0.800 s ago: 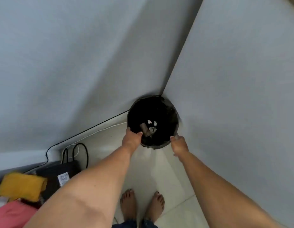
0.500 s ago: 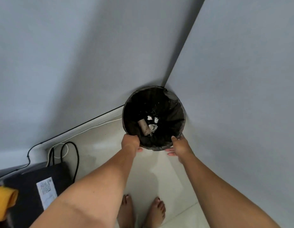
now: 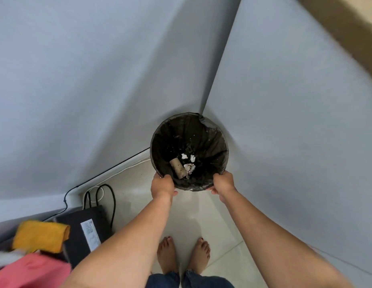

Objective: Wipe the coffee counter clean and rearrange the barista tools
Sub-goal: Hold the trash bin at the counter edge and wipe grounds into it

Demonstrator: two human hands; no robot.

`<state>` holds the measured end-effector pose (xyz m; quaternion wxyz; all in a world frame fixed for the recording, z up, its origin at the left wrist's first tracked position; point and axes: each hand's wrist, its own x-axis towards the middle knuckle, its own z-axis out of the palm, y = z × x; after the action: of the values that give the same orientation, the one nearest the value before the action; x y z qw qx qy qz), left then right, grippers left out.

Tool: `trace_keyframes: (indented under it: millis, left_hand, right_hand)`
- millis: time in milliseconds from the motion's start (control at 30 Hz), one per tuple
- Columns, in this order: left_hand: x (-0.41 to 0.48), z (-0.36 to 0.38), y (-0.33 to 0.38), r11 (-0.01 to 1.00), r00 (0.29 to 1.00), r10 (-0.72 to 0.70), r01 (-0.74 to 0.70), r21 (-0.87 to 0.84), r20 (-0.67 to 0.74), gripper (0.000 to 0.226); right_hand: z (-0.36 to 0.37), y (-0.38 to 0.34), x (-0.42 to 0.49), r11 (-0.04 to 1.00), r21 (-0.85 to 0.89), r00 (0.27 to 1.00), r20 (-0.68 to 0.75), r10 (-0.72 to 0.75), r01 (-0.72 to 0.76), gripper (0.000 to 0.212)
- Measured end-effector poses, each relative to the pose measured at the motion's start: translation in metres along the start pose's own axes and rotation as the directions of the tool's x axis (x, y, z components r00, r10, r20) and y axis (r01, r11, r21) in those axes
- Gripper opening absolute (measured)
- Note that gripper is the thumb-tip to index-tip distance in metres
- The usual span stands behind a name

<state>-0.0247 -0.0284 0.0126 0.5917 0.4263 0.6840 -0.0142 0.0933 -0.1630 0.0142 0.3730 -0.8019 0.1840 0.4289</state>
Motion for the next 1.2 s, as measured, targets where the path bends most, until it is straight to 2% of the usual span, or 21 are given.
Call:
trace_keyframes:
  millis: [133, 200, 300, 467, 600, 767, 900, 1033, 1100, 1200]
  left_hand:
    - [-0.089, -0.036, 0.036, 0.996, 1.0, 0.013, -0.011, -0.089, 0.026, 0.024]
    - [-0.129, -0.049, 0.055, 0.983, 0.998, -0.002, 0.014, -0.186, 0.068, 0.023]
    - [-0.183, -0.067, 0.077, 0.949, 0.99, -0.059, 0.096, -0.3, 0.131, 0.037]
    - [-0.247, -0.071, 0.102, 0.89, 0.964, -0.095, 0.194, -0.413, 0.247, 0.044]
    - [-0.267, -0.063, 0.114, 0.843, 0.971, -0.05, 0.166, -0.511, 0.234, 0.041]
    - [-0.273, -0.053, 0.128, 0.832, 0.988, -0.035, 0.111, -0.543, 0.149, 0.041]
    - [-0.264, -0.037, 0.13, 0.808, 0.99, -0.078, 0.131, -0.574, 0.117, 0.04]
    - [-0.301, -0.024, 0.134, 0.746, 0.996, -0.07, 0.093, -0.66, 0.061, 0.051]
    - [-0.33, -0.012, 0.138, 0.683, 0.997, -0.068, 0.073, -0.727, 0.036, 0.052]
    - [-0.368, 0.007, 0.147, 0.588, 0.997, -0.078, 0.039, -0.808, -0.008, 0.051]
  right_hand:
    - [-0.04, -0.036, -0.098, 0.999, -0.003, 0.999, -0.027, -0.037, 0.037, 0.03]
    - [-0.055, -0.052, -0.137, 0.998, -0.013, 0.997, -0.046, -0.057, 0.057, 0.029]
    - [-0.073, -0.072, -0.199, 0.997, -0.014, 0.994, -0.068, -0.081, 0.08, 0.026]
    - [-0.096, -0.101, -0.281, 0.986, 0.112, 0.987, -0.112, -0.115, 0.128, 0.013]
    - [-0.112, -0.11, -0.307, 0.977, 0.162, 0.984, -0.13, -0.121, 0.141, 0.012]
    - [-0.139, -0.128, -0.32, 0.983, -0.023, 0.983, -0.024, -0.183, 0.183, 0.012]
    - [-0.165, -0.148, -0.324, 0.942, -0.225, 0.968, 0.092, -0.233, 0.248, 0.017]
    - [-0.202, -0.177, -0.335, 0.813, -0.466, 0.937, 0.204, -0.285, 0.349, 0.02]
    - [-0.229, -0.193, -0.337, 0.728, -0.549, 0.911, 0.236, -0.338, 0.412, 0.026]
    - [-0.266, -0.221, -0.329, 0.632, -0.545, 0.826, 0.245, -0.508, 0.551, 0.03]
